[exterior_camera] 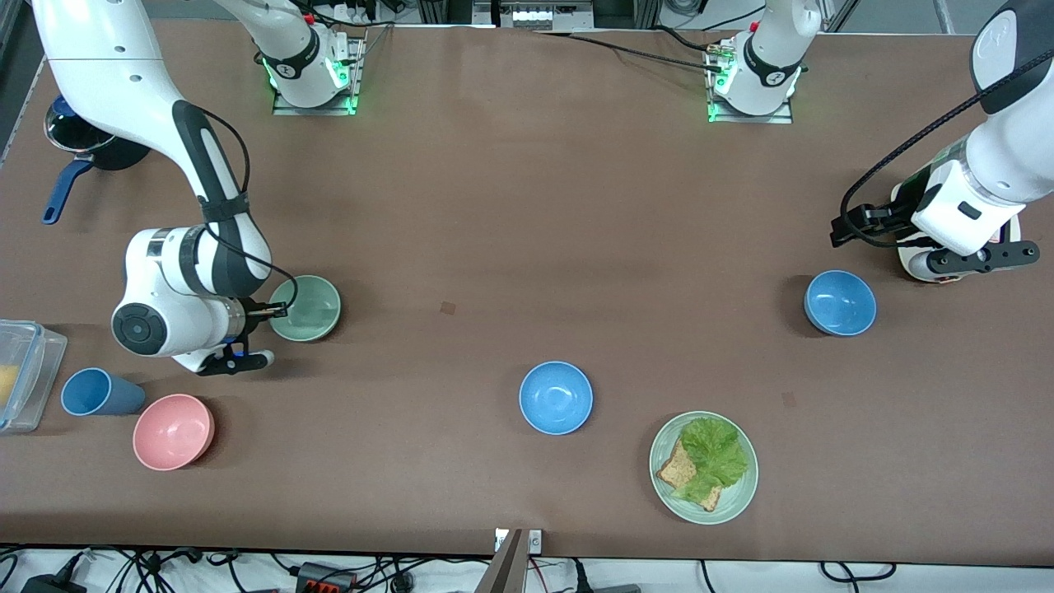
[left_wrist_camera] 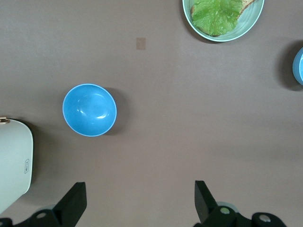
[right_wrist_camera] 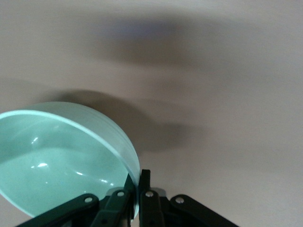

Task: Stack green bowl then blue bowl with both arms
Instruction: 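Grasp the green bowl rim with the right gripper and lift it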

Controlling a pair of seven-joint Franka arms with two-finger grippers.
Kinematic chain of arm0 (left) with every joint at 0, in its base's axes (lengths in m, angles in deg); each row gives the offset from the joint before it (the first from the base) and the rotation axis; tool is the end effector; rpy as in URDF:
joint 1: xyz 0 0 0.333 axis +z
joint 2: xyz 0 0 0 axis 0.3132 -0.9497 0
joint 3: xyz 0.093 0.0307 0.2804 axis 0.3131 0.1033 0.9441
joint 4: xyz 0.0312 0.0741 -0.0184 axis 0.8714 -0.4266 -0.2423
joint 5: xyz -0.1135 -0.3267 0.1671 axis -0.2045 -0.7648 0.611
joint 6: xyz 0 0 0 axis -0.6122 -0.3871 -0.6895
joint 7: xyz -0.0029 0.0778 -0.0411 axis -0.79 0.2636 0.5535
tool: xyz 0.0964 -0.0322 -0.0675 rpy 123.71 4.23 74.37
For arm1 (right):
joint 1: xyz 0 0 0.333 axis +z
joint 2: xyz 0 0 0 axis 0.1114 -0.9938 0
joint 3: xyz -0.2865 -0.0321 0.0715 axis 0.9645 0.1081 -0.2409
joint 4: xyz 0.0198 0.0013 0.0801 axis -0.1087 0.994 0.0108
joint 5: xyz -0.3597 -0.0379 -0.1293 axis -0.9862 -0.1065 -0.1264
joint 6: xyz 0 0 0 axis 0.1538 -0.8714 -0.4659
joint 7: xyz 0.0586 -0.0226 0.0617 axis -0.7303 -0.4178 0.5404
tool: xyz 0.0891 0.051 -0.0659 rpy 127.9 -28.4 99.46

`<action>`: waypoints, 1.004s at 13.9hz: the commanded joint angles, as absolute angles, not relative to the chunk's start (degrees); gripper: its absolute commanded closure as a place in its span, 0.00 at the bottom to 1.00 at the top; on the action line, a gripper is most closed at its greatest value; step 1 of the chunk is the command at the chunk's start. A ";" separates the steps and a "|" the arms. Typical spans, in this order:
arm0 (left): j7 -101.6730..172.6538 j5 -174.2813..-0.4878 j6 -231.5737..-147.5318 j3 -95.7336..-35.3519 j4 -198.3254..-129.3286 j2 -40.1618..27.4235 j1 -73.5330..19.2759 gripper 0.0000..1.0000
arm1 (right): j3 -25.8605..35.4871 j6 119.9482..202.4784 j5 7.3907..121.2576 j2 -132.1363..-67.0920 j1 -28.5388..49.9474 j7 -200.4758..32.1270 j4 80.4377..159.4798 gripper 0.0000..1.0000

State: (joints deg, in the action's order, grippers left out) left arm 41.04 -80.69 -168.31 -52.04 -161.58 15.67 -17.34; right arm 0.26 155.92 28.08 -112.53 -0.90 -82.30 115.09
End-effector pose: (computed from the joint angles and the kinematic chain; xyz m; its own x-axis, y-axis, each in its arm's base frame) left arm 0.5599 -0.0410 0.5053 0.9844 0.1461 -0.0980 0.1491 -0.9885 0.0248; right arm 0.6204 0.0516 0.1979 0.9195 0.1900 -0.3441 0.1873 -0.9814 -0.0415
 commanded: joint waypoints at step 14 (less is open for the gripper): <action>40.20 -80.85 -167.05 -52.14 -159.92 14.95 -17.20 0.00 | -14.00 161.41 29.06 -116.92 21.89 -122.14 106.19 1.00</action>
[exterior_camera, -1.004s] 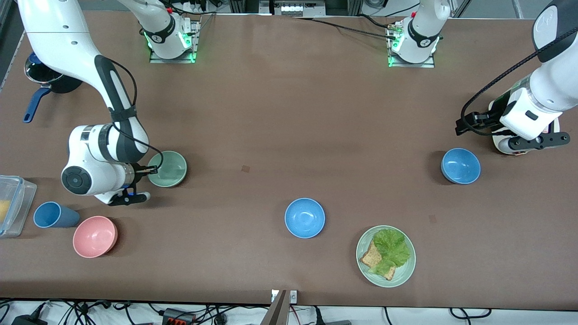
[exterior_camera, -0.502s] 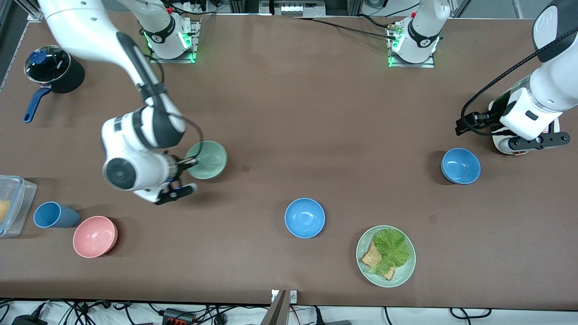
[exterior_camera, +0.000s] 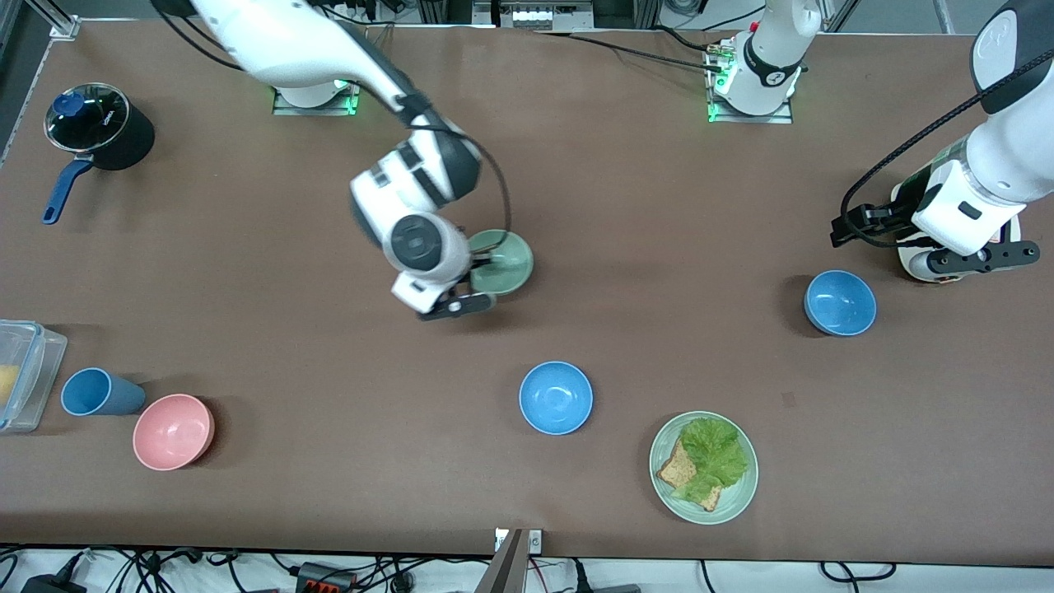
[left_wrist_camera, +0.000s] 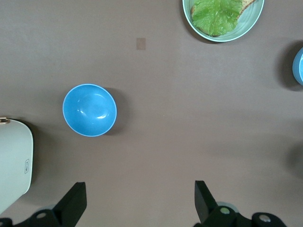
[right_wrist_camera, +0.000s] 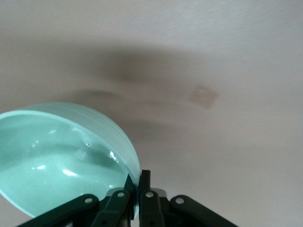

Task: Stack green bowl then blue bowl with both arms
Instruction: 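Carry the green bowl toward the table middle and set it down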

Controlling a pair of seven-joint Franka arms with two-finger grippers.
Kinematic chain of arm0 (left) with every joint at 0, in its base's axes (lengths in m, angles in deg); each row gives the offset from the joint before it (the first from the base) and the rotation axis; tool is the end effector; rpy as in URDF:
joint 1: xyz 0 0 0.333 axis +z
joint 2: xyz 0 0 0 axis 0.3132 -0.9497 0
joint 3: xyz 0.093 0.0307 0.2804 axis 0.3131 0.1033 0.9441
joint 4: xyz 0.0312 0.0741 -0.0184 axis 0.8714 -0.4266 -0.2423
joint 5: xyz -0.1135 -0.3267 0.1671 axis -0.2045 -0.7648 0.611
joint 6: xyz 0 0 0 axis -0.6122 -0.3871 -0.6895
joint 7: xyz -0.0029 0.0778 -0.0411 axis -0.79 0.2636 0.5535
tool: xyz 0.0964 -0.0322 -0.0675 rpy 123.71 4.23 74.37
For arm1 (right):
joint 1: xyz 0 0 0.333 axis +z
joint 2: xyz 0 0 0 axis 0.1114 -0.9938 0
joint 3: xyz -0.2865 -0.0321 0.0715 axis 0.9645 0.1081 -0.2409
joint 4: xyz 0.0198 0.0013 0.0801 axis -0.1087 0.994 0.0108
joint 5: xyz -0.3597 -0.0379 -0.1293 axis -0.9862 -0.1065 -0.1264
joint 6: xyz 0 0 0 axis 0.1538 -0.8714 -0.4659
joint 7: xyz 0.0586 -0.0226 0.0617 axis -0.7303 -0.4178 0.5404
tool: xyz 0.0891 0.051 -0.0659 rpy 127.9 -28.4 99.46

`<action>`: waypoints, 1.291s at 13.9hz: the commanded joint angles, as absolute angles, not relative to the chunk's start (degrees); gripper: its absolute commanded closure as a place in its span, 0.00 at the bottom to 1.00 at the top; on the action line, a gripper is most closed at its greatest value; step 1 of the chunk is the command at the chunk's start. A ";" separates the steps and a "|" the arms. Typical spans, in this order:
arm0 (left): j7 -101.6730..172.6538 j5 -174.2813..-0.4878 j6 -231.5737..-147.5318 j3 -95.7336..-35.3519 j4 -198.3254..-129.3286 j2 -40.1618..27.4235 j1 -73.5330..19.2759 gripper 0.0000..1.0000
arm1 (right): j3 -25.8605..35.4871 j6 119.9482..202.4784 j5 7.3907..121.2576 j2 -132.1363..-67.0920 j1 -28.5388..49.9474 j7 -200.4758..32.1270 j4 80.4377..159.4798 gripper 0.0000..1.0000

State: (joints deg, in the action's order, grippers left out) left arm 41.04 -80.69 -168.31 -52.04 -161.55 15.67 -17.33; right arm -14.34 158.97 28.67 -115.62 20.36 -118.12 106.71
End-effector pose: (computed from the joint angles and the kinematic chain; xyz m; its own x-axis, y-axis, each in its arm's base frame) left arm 0.5600 -0.0409 0.5056 0.9844 0.1462 -0.0974 0.1493 -0.9885 0.0249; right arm 0.5217 0.4201 0.2348 0.9560 0.1536 -0.2501 0.1444 -0.9880 -0.0549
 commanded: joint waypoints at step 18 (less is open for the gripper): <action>40.29 -80.59 -166.87 -52.05 -159.83 14.77 -17.46 0.00 | -11.89 149.78 32.49 -114.49 19.81 -130.87 94.62 0.00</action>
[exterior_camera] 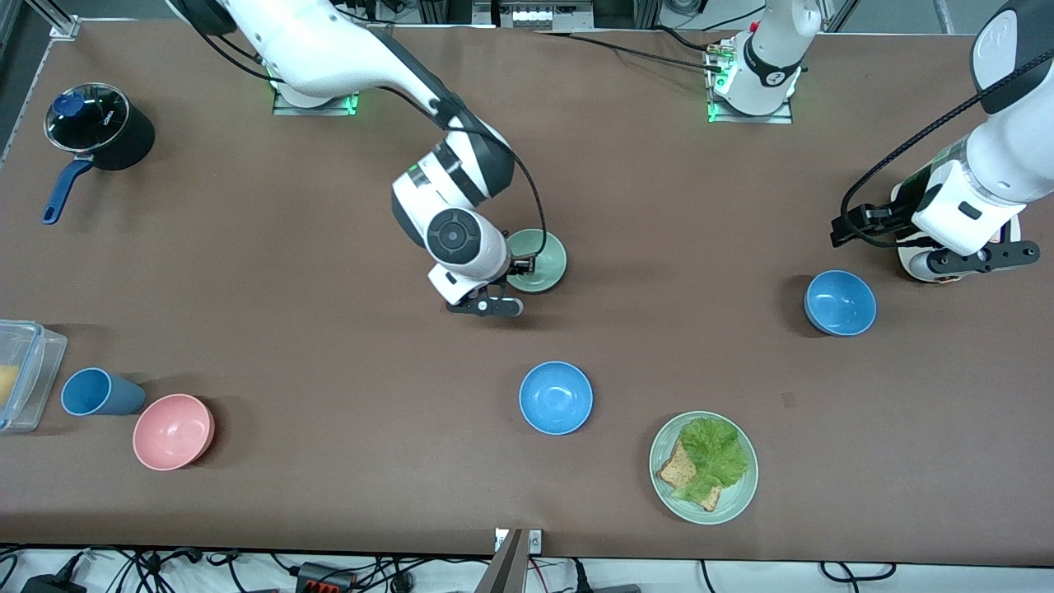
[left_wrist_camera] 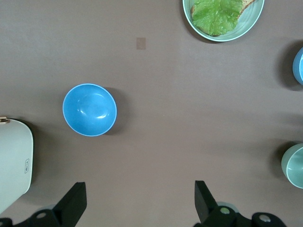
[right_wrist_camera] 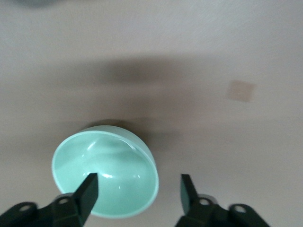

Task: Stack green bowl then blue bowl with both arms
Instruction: 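Carry the green bowl toward the table middle and set it down, then withdraw the right gripper while the left gripper reaches the blue bowl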

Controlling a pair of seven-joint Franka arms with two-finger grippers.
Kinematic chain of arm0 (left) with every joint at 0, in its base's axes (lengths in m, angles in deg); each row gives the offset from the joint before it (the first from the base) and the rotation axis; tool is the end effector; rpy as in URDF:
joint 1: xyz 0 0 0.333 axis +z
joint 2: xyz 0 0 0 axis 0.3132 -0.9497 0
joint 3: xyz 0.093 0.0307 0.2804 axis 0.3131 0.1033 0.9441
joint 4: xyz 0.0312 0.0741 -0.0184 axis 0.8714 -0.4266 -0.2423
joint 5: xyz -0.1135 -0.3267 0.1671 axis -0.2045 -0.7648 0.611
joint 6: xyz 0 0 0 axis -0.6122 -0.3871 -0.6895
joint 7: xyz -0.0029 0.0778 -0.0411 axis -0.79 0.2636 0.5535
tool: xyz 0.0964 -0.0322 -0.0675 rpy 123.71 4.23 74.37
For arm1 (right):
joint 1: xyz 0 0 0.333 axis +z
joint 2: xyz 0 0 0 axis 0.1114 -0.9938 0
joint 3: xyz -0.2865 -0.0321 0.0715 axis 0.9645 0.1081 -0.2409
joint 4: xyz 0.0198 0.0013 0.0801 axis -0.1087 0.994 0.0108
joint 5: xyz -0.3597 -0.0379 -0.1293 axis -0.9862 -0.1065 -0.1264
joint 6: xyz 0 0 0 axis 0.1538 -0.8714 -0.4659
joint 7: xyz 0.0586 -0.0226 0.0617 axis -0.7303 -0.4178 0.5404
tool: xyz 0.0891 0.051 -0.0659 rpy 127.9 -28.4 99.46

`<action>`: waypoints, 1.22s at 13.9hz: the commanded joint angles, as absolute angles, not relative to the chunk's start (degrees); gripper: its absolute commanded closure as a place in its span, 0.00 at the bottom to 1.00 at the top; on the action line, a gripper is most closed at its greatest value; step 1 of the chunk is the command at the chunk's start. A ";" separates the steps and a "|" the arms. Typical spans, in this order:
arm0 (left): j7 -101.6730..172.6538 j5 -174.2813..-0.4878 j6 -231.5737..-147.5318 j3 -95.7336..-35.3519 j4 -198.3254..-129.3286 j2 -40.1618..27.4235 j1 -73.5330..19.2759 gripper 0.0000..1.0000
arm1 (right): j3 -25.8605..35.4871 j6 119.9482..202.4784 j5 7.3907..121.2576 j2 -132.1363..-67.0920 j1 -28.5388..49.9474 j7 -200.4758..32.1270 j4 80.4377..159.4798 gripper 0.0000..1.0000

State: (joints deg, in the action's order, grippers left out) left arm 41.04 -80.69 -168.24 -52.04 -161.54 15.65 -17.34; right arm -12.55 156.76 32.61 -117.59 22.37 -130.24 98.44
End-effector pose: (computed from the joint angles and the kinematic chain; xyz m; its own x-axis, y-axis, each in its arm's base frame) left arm 0.5599 -0.0410 0.5054 0.9843 0.1460 -0.0988 0.1491 -0.9885 0.0246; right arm 0.5425 0.4407 0.2691 0.9679 -0.0748 -0.2401 -0.0958 -0.9924 -0.0769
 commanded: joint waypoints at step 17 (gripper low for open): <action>16.16 -73.56 -207.07 -51.88 -188.97 10.73 -2.28 0.00 | -4.52 139.73 27.04 -95.93 -5.25 -100.92 94.06 0.00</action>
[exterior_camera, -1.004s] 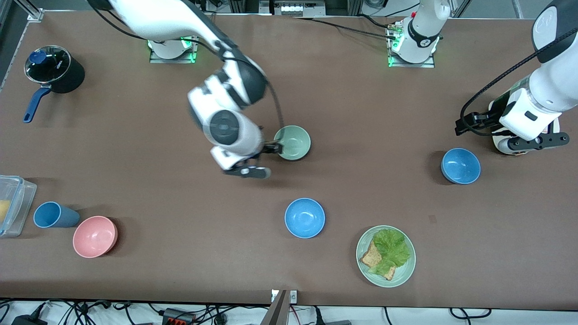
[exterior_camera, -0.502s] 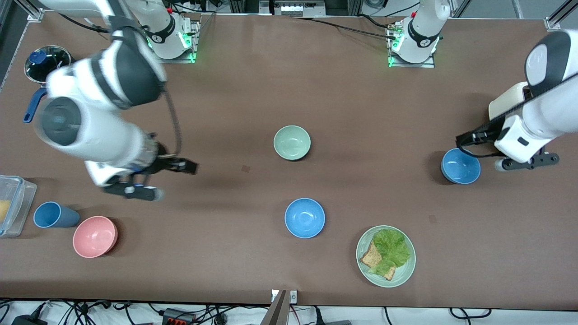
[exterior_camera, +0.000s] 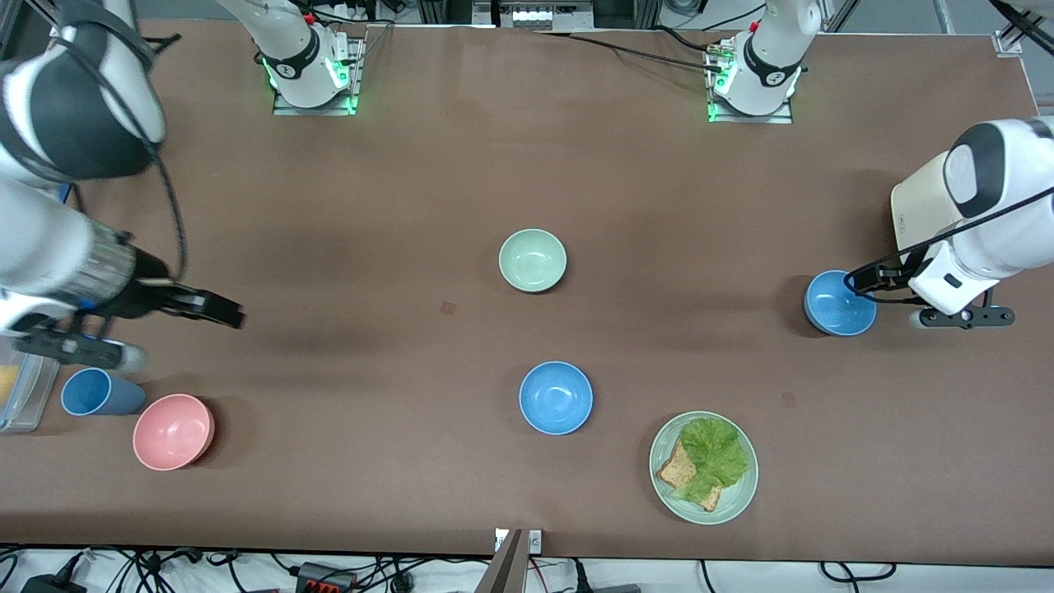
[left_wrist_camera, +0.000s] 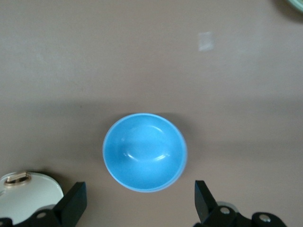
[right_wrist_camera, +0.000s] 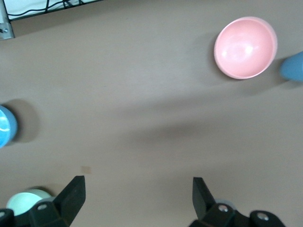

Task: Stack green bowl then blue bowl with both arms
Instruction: 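Withdraw the right gripper while the left gripper reaches the blue bowl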

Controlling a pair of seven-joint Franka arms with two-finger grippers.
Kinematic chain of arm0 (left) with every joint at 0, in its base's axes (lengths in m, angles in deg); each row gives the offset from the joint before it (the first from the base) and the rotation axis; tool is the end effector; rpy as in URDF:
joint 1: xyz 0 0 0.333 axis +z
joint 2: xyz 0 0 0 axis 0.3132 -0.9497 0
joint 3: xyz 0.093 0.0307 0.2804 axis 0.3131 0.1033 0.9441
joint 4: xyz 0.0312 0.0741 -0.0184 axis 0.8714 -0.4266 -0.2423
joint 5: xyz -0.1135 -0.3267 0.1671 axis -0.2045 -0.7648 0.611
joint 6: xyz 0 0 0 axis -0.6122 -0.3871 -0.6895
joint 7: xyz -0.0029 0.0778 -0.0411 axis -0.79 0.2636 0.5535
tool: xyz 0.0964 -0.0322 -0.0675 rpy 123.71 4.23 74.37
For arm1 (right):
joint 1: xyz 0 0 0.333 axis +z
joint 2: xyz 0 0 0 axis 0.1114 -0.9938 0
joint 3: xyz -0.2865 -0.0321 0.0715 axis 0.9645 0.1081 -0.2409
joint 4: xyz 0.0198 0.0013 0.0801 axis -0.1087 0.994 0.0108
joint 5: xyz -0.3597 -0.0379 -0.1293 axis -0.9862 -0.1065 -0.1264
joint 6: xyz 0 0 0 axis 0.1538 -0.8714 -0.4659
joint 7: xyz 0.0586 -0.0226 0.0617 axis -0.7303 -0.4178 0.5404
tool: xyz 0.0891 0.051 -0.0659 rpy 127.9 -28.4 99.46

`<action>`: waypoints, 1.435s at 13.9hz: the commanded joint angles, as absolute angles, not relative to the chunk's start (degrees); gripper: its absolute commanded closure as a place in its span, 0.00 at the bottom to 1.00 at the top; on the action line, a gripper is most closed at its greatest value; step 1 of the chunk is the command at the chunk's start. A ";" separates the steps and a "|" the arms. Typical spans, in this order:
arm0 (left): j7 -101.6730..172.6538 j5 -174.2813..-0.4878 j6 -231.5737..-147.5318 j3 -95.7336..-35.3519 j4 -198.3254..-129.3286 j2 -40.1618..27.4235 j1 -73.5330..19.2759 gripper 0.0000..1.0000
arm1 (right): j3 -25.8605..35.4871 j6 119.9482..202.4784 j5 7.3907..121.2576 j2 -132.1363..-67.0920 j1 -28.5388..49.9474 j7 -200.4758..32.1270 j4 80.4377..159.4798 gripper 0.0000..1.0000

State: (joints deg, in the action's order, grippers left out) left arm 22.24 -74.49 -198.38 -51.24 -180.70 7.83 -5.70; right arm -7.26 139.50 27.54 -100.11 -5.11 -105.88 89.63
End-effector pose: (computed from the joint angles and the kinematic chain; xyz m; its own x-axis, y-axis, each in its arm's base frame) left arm 0.5631 0.0892 0.3181 0.9991 -0.0071 -0.0412 -0.0085 -0.9993 -0.0355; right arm 0.6604 0.0766 0.5182 0.9866 -0.1632 0.0077 -0.1625 -0.9852 -0.0540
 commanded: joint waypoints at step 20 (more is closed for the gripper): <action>13.75 -73.82 -219.17 -52.14 -191.21 -3.78 3.63 0.48 | 2.44 142.98 26.51 -79.40 -6.22 -86.66 116.12 0.00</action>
State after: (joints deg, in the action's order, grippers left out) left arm 12.84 -74.49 -218.95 -51.40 -191.73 -3.19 2.86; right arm 2.72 142.13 27.31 -81.92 -6.01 -87.67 113.76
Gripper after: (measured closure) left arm 0.278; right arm 0.000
